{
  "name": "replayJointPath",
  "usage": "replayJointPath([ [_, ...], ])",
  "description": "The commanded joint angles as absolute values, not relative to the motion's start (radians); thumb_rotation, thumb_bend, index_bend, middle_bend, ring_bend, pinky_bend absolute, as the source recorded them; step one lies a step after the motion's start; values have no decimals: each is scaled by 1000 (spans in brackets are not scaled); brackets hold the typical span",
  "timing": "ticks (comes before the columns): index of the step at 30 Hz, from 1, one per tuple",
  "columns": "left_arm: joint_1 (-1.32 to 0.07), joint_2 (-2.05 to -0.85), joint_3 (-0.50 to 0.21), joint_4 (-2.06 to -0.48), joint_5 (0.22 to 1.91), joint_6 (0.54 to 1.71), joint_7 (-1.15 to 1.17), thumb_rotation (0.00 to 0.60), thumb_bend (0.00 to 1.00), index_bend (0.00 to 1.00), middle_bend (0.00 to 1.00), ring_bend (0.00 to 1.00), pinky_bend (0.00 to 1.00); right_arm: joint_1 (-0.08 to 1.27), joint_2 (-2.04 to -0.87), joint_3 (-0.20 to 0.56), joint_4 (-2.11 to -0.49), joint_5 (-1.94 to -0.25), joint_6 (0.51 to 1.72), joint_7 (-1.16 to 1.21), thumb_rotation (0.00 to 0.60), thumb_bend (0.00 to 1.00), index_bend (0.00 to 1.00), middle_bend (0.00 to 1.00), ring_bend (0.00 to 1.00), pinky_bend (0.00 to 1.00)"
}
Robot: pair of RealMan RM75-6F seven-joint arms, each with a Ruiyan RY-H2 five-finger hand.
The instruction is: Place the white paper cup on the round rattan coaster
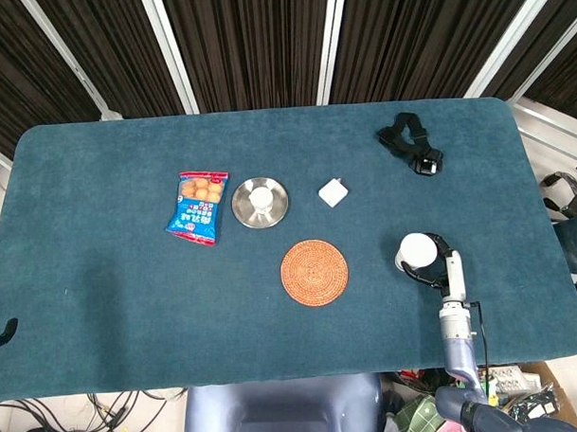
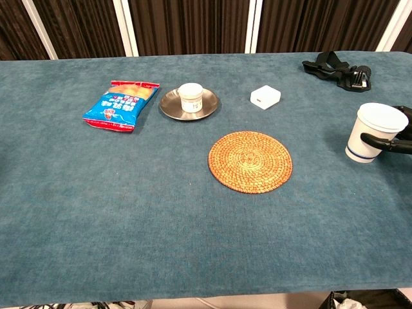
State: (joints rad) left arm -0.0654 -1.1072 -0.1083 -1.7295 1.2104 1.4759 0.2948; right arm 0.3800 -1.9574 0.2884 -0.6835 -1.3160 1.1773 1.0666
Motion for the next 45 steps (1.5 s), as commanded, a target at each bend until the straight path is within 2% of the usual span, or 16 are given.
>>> replayJointPath([
  [1, -65, -1107, -108, -1729, 1211, 1476, 295, 600, 264, 0, 29, 0, 0, 380, -1957, 289, -684, -1315, 1177, 1067, 600, 115, 392, 354, 343, 117],
  [45, -66, -1105, -106, -1732, 1206, 1474, 297, 600, 264, 0, 30, 0, 0, 395, -1952, 291, -697, -1328, 1188, 1052, 600, 116, 401, 365, 351, 117],
])
